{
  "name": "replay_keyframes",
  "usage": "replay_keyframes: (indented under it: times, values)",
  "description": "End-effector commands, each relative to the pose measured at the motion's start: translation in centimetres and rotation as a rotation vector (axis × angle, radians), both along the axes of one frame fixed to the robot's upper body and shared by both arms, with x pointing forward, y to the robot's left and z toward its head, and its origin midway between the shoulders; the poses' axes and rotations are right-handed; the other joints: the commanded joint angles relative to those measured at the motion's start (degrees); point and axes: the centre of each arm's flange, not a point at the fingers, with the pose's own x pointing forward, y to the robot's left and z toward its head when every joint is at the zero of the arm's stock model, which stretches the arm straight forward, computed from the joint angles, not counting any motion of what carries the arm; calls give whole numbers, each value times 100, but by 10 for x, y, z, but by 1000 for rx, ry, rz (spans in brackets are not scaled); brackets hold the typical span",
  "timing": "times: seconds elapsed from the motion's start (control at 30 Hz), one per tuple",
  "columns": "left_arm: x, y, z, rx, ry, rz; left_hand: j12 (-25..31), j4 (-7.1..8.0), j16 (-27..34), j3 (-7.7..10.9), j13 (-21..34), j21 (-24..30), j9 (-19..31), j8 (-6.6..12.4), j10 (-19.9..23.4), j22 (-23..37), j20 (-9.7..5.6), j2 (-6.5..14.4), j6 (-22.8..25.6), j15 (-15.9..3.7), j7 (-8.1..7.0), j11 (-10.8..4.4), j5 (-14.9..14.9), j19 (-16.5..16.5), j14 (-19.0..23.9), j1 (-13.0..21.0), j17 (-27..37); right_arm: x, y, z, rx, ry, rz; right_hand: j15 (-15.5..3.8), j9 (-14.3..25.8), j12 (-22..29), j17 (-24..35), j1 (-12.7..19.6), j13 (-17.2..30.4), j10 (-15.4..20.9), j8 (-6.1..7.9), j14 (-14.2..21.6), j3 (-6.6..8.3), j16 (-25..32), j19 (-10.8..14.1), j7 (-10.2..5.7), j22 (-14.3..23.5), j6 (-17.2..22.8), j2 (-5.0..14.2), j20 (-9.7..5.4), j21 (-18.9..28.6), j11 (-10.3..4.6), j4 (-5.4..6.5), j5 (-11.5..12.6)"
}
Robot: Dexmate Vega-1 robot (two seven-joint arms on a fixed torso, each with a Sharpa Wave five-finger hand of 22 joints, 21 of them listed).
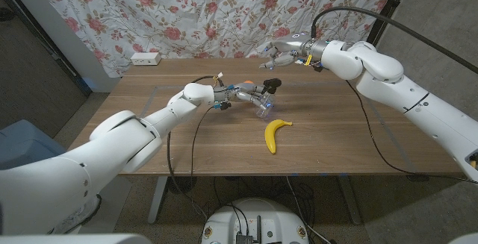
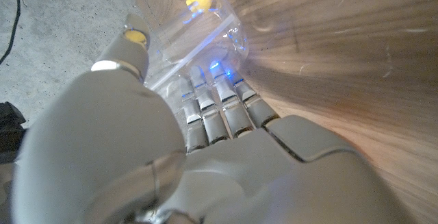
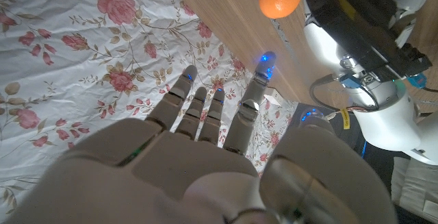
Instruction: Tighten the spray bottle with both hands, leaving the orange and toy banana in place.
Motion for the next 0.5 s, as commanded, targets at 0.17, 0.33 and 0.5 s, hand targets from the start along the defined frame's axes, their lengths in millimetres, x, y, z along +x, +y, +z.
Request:
replay_keyframes:
  times: [0.17, 0.33, 0.5]
  values:
    - [-11, 15, 1, -25, -15, 18, 29, 94, -10, 141, 13, 3, 24, 900, 704, 26, -195, 865, 1097, -779, -169, -608, 44, 67, 68, -256, 25, 1, -6, 0, 140, 39, 28, 137, -26, -71, -12, -114, 11, 31, -335, 50, -42, -64, 61, -66, 20, -661, 45, 76, -8, 104, 27, -75]
    - [-13, 22, 3, -35, -17, 28, 27, 96, -11, 141, 13, 2, 24, 904, 701, 26, -194, 866, 1113, -767, -170, -613, 43, 67, 68, -261, 27, 0, -12, -2, 208, 47, 34, 174, -28, -91, -19, -137, 14, 30, -435, 43, -52, -86, 64, -36, 21, -855, 55, 76, -9, 129, 33, -101]
    - [-15, 27, 3, -51, -20, 35, 28, 94, -8, 136, 16, 31, 24, 900, 706, 29, -159, 863, 1108, -764, -171, -607, 41, 141, 68, -263, 32, 2, -21, -6, 297, 72, 44, 195, -26, -111, -24, -160, 16, 19, -518, 31, -61, -105, 66, -42, 22, -1021, 62, 83, -11, 156, 40, -123]
